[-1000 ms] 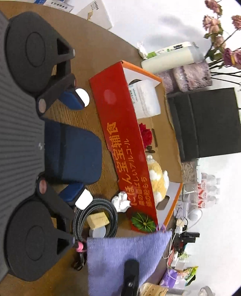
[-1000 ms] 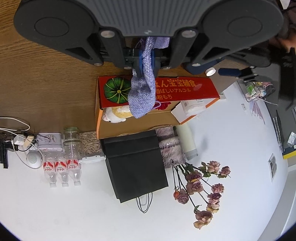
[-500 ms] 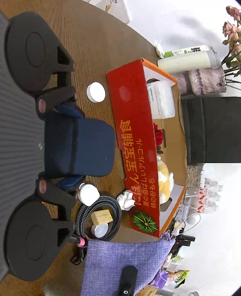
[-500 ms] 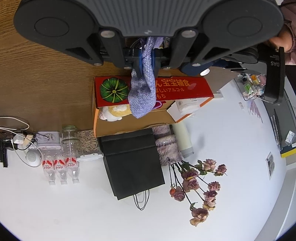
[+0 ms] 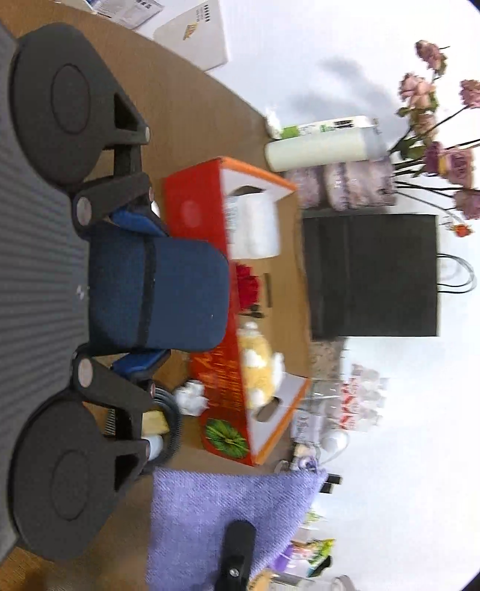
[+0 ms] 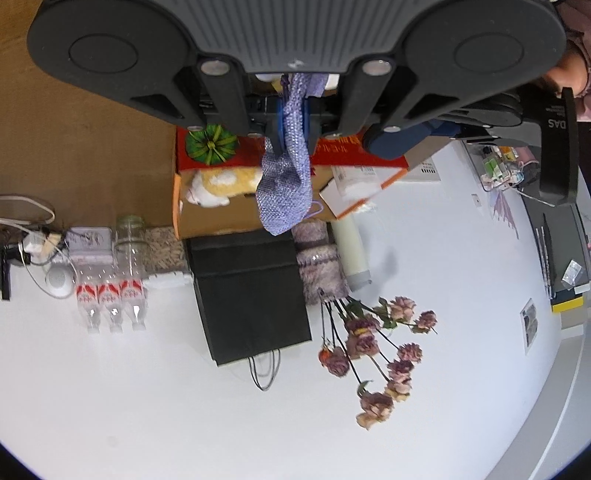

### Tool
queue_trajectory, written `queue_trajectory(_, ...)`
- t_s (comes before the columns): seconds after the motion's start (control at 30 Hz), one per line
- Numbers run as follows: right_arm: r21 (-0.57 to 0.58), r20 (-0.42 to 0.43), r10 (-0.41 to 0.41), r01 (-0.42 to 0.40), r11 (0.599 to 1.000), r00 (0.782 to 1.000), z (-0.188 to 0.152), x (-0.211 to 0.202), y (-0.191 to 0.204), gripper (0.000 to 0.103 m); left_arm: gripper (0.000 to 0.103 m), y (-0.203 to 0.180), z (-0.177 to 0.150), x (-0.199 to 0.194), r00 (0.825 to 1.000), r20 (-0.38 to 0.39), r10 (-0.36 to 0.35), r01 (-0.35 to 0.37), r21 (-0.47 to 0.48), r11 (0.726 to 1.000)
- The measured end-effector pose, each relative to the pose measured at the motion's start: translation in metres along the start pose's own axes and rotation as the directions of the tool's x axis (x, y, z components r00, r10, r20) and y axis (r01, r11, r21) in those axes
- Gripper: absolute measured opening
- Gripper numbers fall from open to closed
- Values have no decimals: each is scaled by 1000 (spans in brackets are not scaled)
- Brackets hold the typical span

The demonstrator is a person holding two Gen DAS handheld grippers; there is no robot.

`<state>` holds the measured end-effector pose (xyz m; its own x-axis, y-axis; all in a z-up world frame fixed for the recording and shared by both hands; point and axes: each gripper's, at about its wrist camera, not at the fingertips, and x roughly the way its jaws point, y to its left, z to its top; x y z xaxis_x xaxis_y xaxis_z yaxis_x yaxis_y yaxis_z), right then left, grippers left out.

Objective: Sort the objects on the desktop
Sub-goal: 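Carry pouch with left gripper while right gripper carries bag over the box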

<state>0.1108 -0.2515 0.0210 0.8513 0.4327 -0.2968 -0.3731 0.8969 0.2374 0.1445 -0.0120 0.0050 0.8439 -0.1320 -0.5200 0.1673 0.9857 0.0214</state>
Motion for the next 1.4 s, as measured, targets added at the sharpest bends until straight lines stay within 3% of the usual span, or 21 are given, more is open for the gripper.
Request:
queue_trajectory(0.27,-46,88,26,-22,999,996,43,20,15,9,63,1,45,-6,988,156,-9,17,-45,999)
queue_trajectory(0.43,-44,109,27,-23,999,994,67,54,12,9,63,0,75,15,976,217,-16,32,-74,997)
queue_trajectory(0.67,15,61,12,-13,1000,998,79,124,-15,9,63,7,97,74,980,198,-24,50,-124,991)
queue_trajectory(0.8,46,-1,19,-19,999,1000,75,164,-33,9,63,17,100,113,988,157,-8,35,-171,985)
queue_trajectory(0.93,61,-76,40,-35,998,996,68,196,-47,9,63,18,96,139,994,111,-16,34,-159,987)
queue_trajectory(1.17,6,-125,-21,22,1000,992,54,212,-55,9,63,3,87,149,994,109,6,0,-54,999)
queue_trajectory(1.4,-68,-158,-64,54,996,985,48,213,-46,15,65,-1,85,149,995,103,6,-3,-38,999)
